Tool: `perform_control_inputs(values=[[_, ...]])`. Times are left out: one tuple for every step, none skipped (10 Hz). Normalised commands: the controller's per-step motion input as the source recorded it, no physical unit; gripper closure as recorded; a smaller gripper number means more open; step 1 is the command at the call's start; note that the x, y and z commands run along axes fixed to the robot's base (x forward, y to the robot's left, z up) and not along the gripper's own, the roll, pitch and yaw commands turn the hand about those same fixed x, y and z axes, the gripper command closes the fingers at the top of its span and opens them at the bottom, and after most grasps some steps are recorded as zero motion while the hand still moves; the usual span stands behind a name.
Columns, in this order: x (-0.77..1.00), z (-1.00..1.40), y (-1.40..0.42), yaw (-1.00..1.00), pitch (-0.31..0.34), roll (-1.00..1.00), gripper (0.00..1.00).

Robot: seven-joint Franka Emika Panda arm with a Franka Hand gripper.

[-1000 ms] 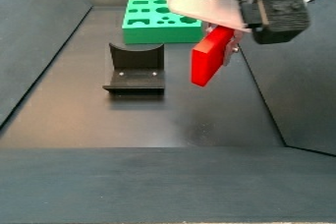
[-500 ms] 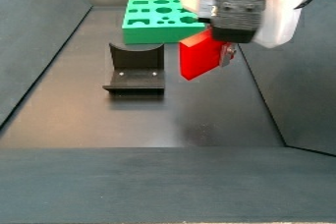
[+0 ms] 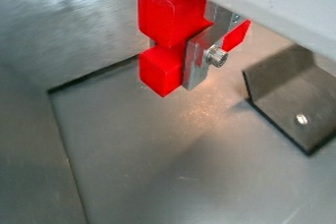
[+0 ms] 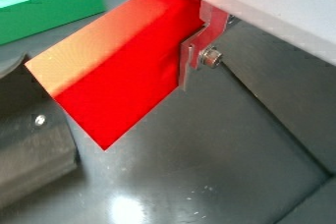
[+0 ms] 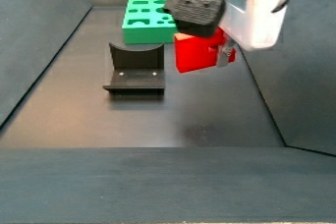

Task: Pick up the double-square object. Move up. Rotate the double-square object. Place the double-square object on the fixture. Regrasp the double-square object. Move to above the board. Insert the double-square object.
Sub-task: Rotate the double-square object.

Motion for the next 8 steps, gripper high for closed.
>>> perform_control_inputs(values=[[-0.01, 0.0, 0.02, -1.0, -0.002, -0.01, 1.0], [-0.01, 0.0, 0.02, -1.0, -0.002, -0.01, 1.0], [-0.01, 0.0, 0.02, -1.0, -0.002, -0.01, 1.0], [-0.01, 0.0, 0.02, -1.0, -0.002, -0.01, 1.0], [-0.01, 0.0, 0.02, -1.0, -0.002, -0.01, 1.0], [-0.01, 0.0, 0.02, -1.0, -0.002, -0.01, 1.0], [-0.01, 0.0, 0.02, -1.0, -0.003, -0.01, 1.0], [-0.01, 0.0, 0.02, -1.0, -0.003, -0.01, 1.0]])
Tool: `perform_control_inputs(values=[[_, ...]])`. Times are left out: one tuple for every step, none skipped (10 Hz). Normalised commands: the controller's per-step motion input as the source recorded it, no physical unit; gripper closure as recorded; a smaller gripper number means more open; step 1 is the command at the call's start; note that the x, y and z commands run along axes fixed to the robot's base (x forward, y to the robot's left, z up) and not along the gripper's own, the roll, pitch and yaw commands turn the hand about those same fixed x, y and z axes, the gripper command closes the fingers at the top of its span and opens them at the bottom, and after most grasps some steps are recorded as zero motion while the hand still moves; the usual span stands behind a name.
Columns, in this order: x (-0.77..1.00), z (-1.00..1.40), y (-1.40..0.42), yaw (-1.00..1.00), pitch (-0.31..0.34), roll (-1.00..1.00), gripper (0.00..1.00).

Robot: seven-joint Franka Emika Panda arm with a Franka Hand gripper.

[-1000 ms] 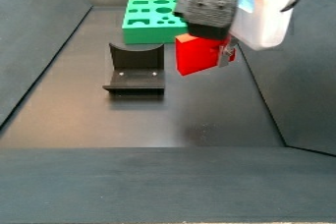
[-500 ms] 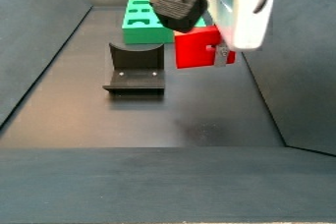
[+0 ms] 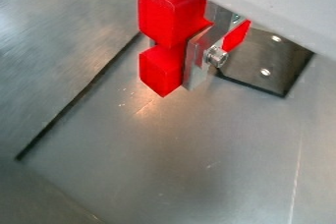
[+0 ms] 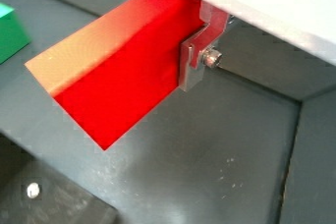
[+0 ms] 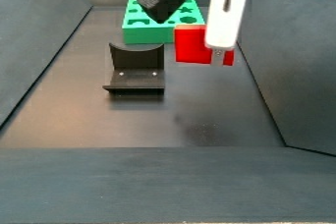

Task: Pick up the double-square object. Move up. Rotate the double-square object. Place the double-square object on the fixture. Regrasp the double-square object. Move to above the board. Insert the double-square object.
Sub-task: Rotate the double-square object.

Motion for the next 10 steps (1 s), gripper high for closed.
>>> perform_control_inputs(values=[[-0.01, 0.0, 0.02, -1.0, -0.003, -0.02, 1.0], [-0.01, 0.0, 0.02, -1.0, -0.003, -0.02, 1.0], [-0.01, 0.0, 0.02, -1.0, -0.003, -0.02, 1.0], [-0.01, 0.0, 0.02, -1.0, -0.003, -0.02, 1.0], [-0.01, 0.0, 0.02, -1.0, -0.004, -0.02, 1.0], [-0.01, 0.0, 0.02, -1.0, -0.004, -0.02, 1.0], [-0.01, 0.0, 0.02, -1.0, -0.004, -0.02, 1.0], [-0.01, 0.0, 0.02, -1.0, -0.004, -0.02, 1.0], [-0.01, 0.0, 0.02, -1.0, -0.005, -0.03, 1.0], [-0.01, 0.0, 0.02, -1.0, -0.005, -0.03, 1.0]])
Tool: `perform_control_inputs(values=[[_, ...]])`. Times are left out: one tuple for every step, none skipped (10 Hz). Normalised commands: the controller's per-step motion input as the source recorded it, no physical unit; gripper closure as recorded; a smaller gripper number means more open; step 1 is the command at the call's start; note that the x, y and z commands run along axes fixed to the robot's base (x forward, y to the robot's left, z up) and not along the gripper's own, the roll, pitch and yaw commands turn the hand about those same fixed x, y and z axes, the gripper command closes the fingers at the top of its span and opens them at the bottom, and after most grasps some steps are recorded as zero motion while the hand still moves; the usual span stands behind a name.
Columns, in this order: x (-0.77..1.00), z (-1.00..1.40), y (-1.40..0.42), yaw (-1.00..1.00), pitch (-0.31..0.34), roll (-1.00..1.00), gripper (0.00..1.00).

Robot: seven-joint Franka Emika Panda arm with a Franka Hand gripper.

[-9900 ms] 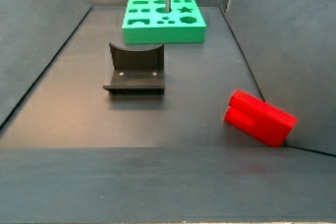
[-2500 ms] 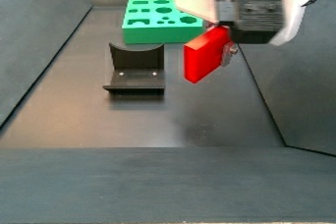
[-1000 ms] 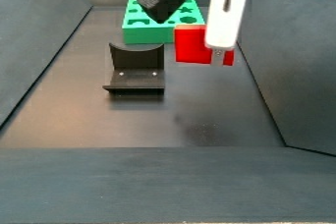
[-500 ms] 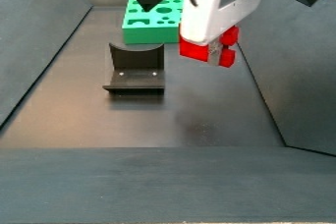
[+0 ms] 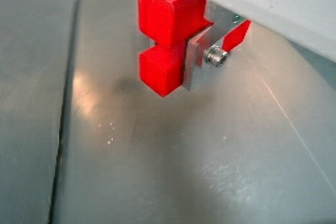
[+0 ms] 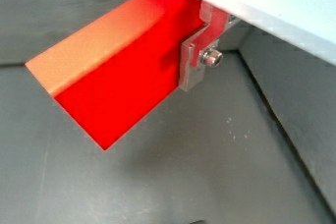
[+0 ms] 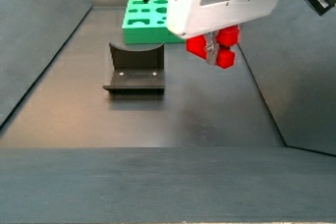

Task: Pick up the double-square object. Move up. Rotate the double-square object. Place the double-square object on the fixture. Regrasp the double-square object. Move to above the board. Insert the double-square object.
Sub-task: Rotate the double-square object.

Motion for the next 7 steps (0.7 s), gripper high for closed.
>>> perform_control_inputs(values=[[-0.01, 0.0, 0.02, -1.0, -0.006, -0.03, 1.0], [-0.01, 0.0, 0.02, -1.0, -0.006, -0.04, 1.0], [-0.01, 0.0, 0.02, -1.0, -0.007, -0.04, 1.0], [-0.01, 0.0, 0.02, -1.0, -0.009, -0.05, 1.0], [-0.01, 0.0, 0.02, -1.0, -0.011, -0.06, 1.0], [-0.01, 0.0, 0.02, -1.0, -0.013, -0.07, 1.0], [-0.01, 0.0, 0.02, -0.72, -0.014, -0.08, 1.0]])
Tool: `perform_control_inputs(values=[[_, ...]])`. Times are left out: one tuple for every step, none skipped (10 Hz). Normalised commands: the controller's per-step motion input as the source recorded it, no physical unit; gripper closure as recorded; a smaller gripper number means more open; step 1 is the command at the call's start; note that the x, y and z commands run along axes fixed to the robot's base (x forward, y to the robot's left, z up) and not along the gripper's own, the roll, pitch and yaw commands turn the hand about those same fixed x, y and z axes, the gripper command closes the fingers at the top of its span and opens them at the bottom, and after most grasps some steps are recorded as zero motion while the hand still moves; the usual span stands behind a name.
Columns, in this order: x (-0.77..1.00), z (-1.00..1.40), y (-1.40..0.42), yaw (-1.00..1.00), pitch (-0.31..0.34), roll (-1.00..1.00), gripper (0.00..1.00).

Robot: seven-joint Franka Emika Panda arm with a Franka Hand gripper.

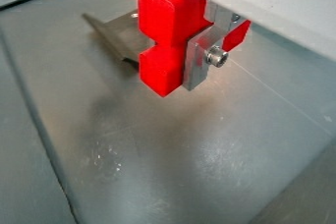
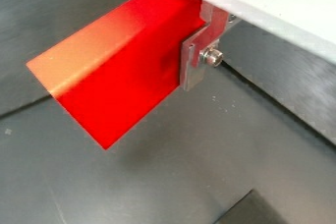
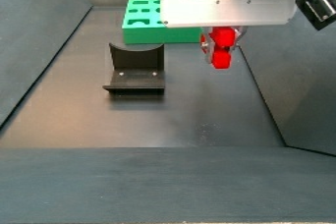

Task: Pick up the double-square object. Move up. Rotate the double-square object. Place the double-square object on the fixture. Regrasp the double-square object. Move to above the board. Insert the double-square object.
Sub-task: Rotate the double-square object.

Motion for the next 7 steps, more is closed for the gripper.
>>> perform_control_inputs(values=[[-0.01, 0.0, 0.02, -0.5, -0.014, -0.08, 1.0], [-0.01, 0.0, 0.02, -0.3, -0.014, -0.08, 1.0], [0.0, 0.0, 0.02, -0.23, -0.014, -0.08, 1.0], [0.0, -1.0, 0.0, 0.0, 0.0, 0.0, 1.0], [0.02, -1.0, 0.0, 0.03, -0.017, 0.0, 1.0], [0.03, -1.0, 0.01, 0.03, -0.018, 0.0, 1.0], [0.03, -1.0, 0.01, 0.03, -0.016, 0.0, 1.0]])
